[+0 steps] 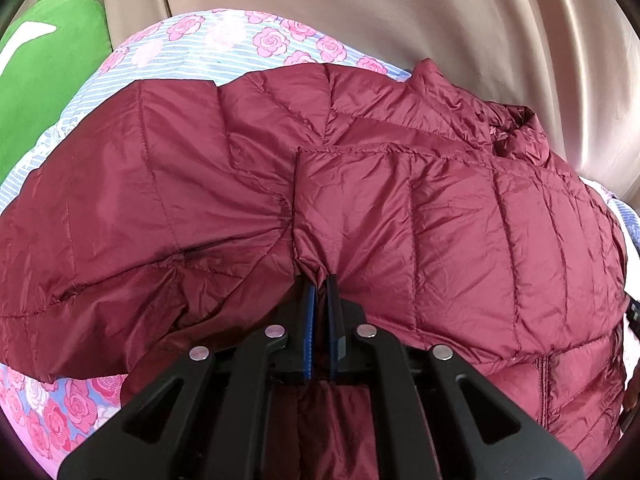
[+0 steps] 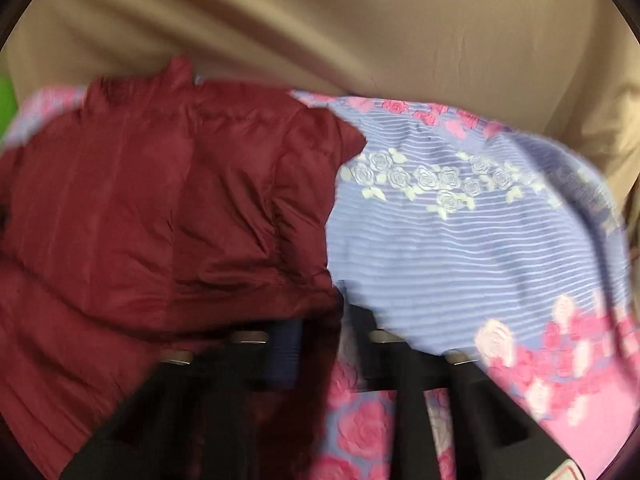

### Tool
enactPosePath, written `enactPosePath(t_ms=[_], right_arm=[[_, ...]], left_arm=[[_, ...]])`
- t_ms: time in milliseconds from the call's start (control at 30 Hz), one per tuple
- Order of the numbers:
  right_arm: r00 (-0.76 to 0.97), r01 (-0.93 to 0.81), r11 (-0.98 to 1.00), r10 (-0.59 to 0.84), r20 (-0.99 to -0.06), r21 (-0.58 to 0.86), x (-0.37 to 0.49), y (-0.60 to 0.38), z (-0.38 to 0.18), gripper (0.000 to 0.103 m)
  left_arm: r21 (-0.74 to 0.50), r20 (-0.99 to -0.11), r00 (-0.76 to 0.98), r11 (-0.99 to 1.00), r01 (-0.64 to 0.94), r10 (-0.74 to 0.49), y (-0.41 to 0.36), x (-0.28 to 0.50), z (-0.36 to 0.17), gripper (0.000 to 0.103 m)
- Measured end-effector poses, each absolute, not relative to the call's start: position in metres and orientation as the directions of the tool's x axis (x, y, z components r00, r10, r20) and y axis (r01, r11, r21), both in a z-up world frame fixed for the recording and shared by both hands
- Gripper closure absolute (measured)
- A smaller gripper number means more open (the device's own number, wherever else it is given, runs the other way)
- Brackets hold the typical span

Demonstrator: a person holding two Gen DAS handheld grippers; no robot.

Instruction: Fold large clothes

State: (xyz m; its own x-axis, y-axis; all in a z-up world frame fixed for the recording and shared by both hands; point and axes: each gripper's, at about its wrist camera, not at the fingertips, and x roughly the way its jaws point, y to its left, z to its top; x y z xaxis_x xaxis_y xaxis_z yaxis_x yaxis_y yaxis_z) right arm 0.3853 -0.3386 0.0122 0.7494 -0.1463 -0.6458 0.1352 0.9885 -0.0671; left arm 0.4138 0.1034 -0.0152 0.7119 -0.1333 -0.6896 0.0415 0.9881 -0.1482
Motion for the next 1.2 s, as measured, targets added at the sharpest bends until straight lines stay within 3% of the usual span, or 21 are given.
enactPosePath(t_ms=[67,167,267,467,567,667,767,933,1033,1100,1167,1200], right_arm=[[0.755,0.160,0.987,-0.113,-0.646,0.014,0.385,-0.352,0.010,0.094],[0.712,0.163,0.987,-0.115,-0.693,0.003,0.391,-0.347,-0.006,0.093],[0.680,0.194,0.981,-0.139,-0.720,-0.005,0.385,-0.351,0.007,0.081],[0.792,0.201,0.968,-0.068,-0.607,0.152,0.351,-0.351,0.055,0.080],[0.798,0.126,0.980,-0.008,-0.603,0.154,0.375,-0.333,0.061,0.082],[0.737,0.146,0.983,-0.030,-0.675,0.115,0.419,-0.329,0.031,0.088],[0.745,0.141,0.981,-0.015,-0.667,0.136,0.426,-0.330,0.011,0.089],[0.740,0.163,0.982,-0.061,-0.670,0.090,0.412,-0.325,0.016,0.088],[0.745,0.177,0.983,-0.097,-0.660,0.055,0.390,-0.319,0.031,0.081],[0.763,0.145,0.989,-0.085,-0.641,0.041,0.367,-0.312,0.039,0.075],[0.770,0.103,0.993,-0.046,-0.636,0.053,0.342,-0.301,0.040,0.069],[0.769,0.088,0.994,-0.029,-0.638,0.062,0.334,-0.297,0.040,0.068]], left_arm=[[-0.140,-0.690,0.712,0.989,0.044,-0.130,0.100,0.416,-0.015,0.097],[-0.121,-0.694,0.710,0.991,0.047,-0.118,0.095,0.418,-0.015,0.097],[-0.112,-0.695,0.711,0.993,0.045,-0.111,0.095,0.417,-0.015,0.097],[-0.098,-0.697,0.711,0.994,0.044,-0.100,0.093,0.419,-0.014,0.097],[-0.092,-0.697,0.711,0.995,0.045,-0.097,0.091,0.419,-0.014,0.097],[-0.106,-0.696,0.710,0.993,0.047,-0.108,0.093,0.419,-0.014,0.097],[-0.122,-0.694,0.710,0.991,0.052,-0.123,0.095,0.420,-0.015,0.095],[-0.219,-0.677,0.715,0.975,0.032,-0.176,0.117,0.412,-0.012,0.094],[-0.285,-0.670,0.723,0.958,-0.039,-0.170,0.161,0.388,-0.001,0.094],[-0.320,-0.658,0.739,0.942,-0.097,-0.147,0.205,0.361,0.008,0.076],[-0.345,-0.648,0.756,0.921,-0.181,-0.094,0.256,0.334,0.014,0.042],[-0.344,-0.654,0.756,0.905,-0.251,-0.039,0.289,0.317,0.015,0.037]])
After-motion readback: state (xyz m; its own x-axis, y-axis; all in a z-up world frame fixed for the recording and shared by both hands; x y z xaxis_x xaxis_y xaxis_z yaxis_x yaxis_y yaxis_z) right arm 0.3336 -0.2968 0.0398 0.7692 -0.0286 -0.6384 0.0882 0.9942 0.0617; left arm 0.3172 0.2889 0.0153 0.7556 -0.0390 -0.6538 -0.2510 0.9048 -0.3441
